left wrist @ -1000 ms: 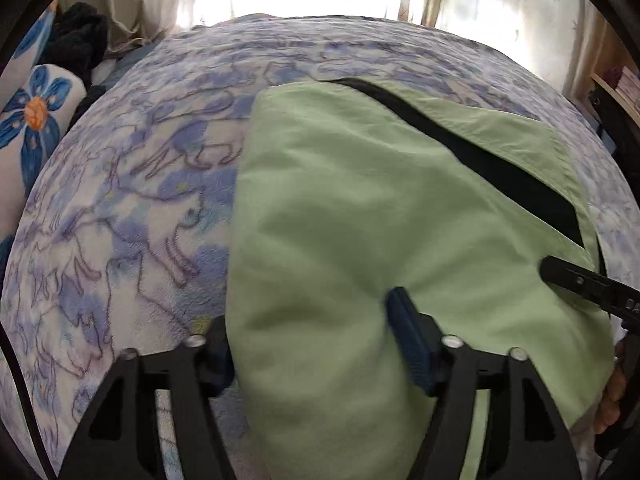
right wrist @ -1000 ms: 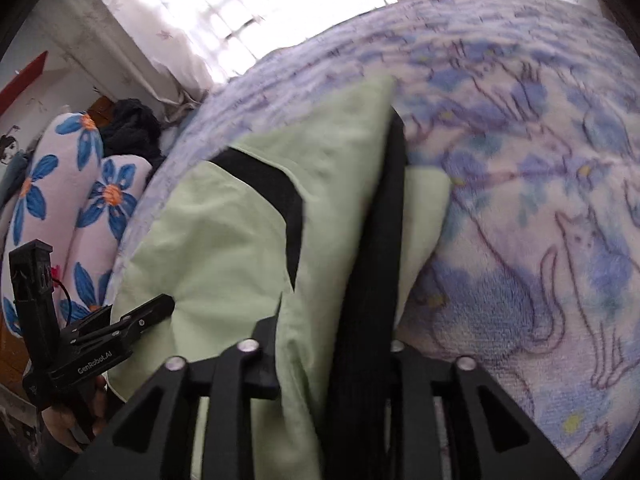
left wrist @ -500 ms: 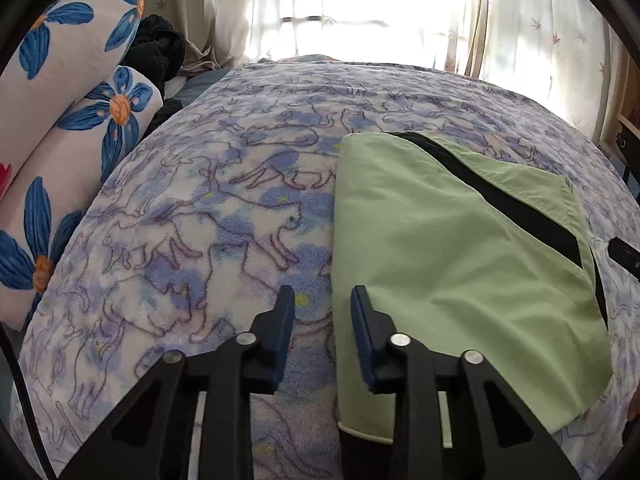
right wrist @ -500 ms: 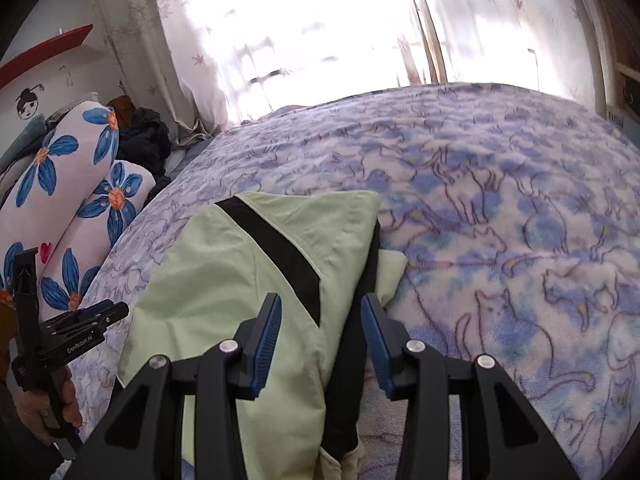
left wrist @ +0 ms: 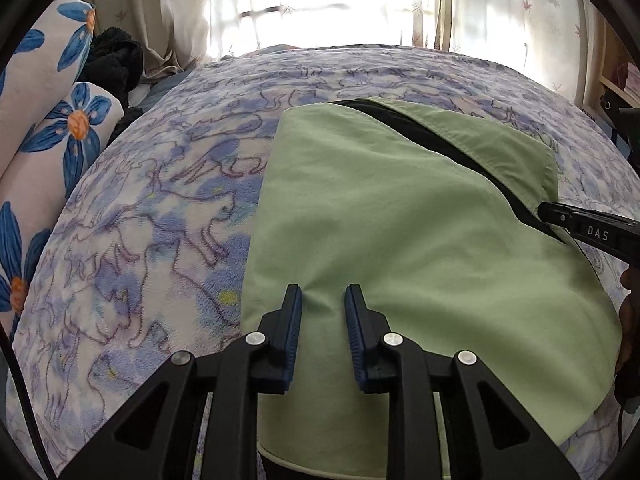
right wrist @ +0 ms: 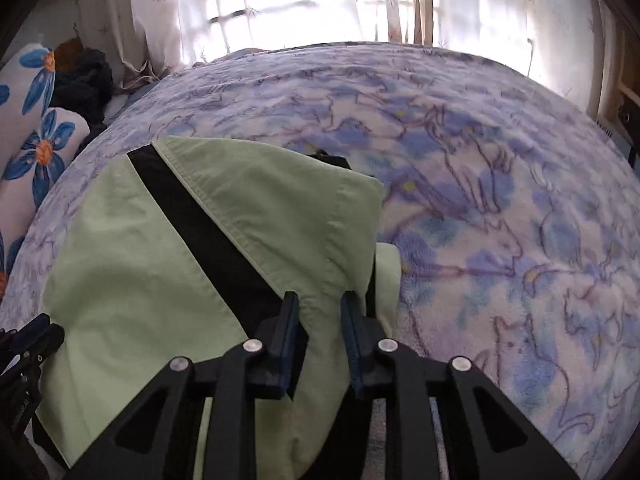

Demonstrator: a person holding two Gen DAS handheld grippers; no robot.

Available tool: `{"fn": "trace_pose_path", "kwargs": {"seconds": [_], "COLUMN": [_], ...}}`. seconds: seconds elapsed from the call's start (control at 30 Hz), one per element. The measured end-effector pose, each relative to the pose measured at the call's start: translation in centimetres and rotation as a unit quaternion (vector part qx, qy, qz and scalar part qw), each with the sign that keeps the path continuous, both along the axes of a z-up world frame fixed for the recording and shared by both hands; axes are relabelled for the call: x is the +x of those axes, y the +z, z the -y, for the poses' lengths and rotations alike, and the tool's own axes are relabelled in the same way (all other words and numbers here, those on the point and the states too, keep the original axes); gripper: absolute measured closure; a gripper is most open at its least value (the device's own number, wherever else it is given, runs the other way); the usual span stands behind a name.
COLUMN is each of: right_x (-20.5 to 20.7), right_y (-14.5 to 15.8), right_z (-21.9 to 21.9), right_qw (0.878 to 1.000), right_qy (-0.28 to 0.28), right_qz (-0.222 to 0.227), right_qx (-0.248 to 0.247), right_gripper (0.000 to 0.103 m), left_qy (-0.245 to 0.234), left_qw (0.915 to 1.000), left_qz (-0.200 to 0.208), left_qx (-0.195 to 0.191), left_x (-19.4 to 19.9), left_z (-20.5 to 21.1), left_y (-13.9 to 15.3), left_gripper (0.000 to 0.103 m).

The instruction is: Fold large clothes

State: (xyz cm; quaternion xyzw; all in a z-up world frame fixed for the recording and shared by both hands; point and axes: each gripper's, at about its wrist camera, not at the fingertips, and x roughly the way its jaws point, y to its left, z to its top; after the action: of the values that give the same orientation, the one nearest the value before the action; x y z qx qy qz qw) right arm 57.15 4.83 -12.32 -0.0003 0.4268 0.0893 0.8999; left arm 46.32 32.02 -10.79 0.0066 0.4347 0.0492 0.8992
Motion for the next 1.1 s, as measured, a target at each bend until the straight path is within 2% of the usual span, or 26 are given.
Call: {"fn": "trace_pose_path", "kwargs": {"seconds": [0.1,0.17,0.23,0.33,0.43,0.53,0.63,0.77,0.97,1.1], "right_x": [-1.7,-3.8,-6.0,-9.6,-12.1,-12.8,-13.0,-14.5,-18.3,-22.0], "right_y": [0.9,2.1,3.2,4.0,3.2,1.0,-0.1,0.9,4.3,8.1], "right_z": [0.6,0.9,1.0,1.2,0.8,0.7,1.6,2.5,3.8,5.2], "right_qw": [1.000,0.999,0.998,0.996,0.994,0.994,0.994,0.994,0.993,0.992], "right_qy": [0.010,0.026,0.042,0.071,0.104,0.108,0.098,0.087,0.095,0.103], "right_qz": [0.007,0.014,0.020,0.016,0.004,-0.022,-0.043,-0.052,-0.048,-0.033], "right_qx": [0.004,0.017,0.032,0.055,0.039,0.010,0.023,0.036,0.057,0.069], "right_gripper": [0.092,0.091,0.088,0.088,0.088,0.089,0.092,0.091,0.091,0.090], "left_qy": [0.010,0.019,0.010,-0.017,-0.027,-0.025,-0.018,-0.005,-0.016,-0.028], "left_qw": [0.9999,0.9995,0.9986,0.9988,0.9989,0.9989,0.9994,0.9984,0.9990,0.9988], "left_qz": [-0.003,-0.004,0.000,0.000,-0.014,-0.038,-0.030,-0.032,-0.018,0.003], "left_qx": [-0.003,-0.026,-0.052,-0.046,-0.035,-0.015,-0.009,-0.047,-0.038,-0.040], "left_x": [-0.3,-1.0,-2.2,-4.2,-6.3,-7.6,-8.4,-9.8,-14.0,-17.5], "left_z": [-0.1,-0.2,0.0,1.4,2.5,3.0,3.1,3.4,5.5,7.3], "left_y": [0.4,1.1,1.9,2.5,2.1,0.4,0.3,1.6,5.0,8.9], "left_gripper": [0.082,0.082,0.082,0.082,0.082,0.082,0.082,0.082,0.081,0.073]}}
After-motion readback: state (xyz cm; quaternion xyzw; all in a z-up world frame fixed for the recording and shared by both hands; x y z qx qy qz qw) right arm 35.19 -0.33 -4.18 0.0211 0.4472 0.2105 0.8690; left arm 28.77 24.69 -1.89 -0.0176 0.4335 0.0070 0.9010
